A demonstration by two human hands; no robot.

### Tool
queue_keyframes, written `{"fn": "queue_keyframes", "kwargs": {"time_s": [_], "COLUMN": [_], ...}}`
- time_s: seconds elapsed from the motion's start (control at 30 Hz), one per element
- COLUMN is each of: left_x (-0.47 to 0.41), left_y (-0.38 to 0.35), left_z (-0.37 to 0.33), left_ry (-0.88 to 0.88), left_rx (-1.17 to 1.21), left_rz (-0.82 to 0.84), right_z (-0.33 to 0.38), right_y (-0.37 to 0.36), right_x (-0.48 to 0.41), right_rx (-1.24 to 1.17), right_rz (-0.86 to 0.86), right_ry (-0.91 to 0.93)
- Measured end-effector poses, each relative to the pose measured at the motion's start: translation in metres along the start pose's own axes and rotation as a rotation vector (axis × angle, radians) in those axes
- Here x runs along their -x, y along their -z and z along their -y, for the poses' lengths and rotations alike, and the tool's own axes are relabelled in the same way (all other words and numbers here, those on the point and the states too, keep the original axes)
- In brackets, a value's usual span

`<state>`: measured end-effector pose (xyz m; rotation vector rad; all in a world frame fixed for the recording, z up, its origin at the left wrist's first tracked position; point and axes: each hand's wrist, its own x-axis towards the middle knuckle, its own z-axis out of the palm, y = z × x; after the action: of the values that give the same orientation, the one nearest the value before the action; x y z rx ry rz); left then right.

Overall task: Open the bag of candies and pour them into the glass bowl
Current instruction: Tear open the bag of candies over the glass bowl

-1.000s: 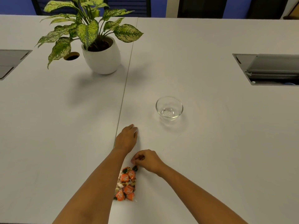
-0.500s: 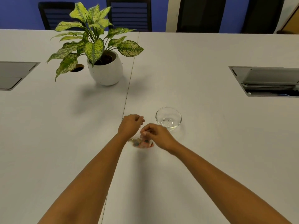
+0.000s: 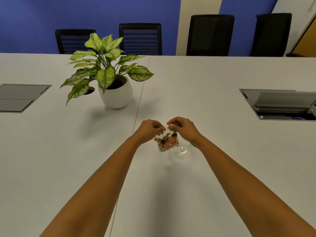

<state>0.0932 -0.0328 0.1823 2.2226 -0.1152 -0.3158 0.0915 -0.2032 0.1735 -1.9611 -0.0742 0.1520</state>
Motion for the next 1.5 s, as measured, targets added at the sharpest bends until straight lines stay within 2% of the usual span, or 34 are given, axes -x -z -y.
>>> {"fn": "queue_keyframes", "kwargs": {"time_s": [0.2, 0.3, 0.47, 0.57, 0.67, 0.83, 1.2, 1.27, 1.4, 1.5], "left_x": [-0.012, -0.017, -0.022, -0.025, -0.027, -0.032, -0.041, -0.041, -0.039, -0.04], "left_y": [-0.002, -0.008, -0.022, -0.028, -0.032, -0.034, -0.036, -0.035, -0.029, -0.029], "left_z": [-0.018, -0.026, -0.034, -0.037, -0.041, -0.049, -0.045, -0.045, -0.043, -0.043], "left_ry": [0.04, 0.076, 0.144, 0.153, 0.145, 0.174, 0.167, 0.165, 0.189, 0.208], "left_rx": [-0.048, 0.003, 0.123, 0.203, 0.285, 0.358, 0.278, 0.293, 0.474, 0.498], "left_rz": [0.035, -0.049, -0.259, -0.345, -0.378, -0.364, -0.322, -0.288, -0.122, -0.122], "right_z": [0.002, 0.005, 0.009, 0.012, 0.015, 0.02, 0.021, 0.02, 0.018, 0.019], "right_y": [0.013, 0.016, 0.018, 0.014, 0.01, 0.013, 0.012, 0.011, 0.012, 0.011], "right_x": [-0.008, -0.012, -0.018, -0.021, -0.024, -0.033, -0.04, -0.042, -0.041, -0.04], "right_rx": [0.027, 0.034, -0.032, -0.114, -0.131, -0.17, -0.217, -0.175, -0.097, -0.046], "right_rz": [-0.016, -0.059, -0.266, -0.255, -0.223, -0.297, -0.341, -0.353, -0.374, -0.371], "right_ry": [-0.025, -0.03, -0.113, -0.226, -0.253, -0.304, -0.363, -0.369, -0.369, -0.34]}}
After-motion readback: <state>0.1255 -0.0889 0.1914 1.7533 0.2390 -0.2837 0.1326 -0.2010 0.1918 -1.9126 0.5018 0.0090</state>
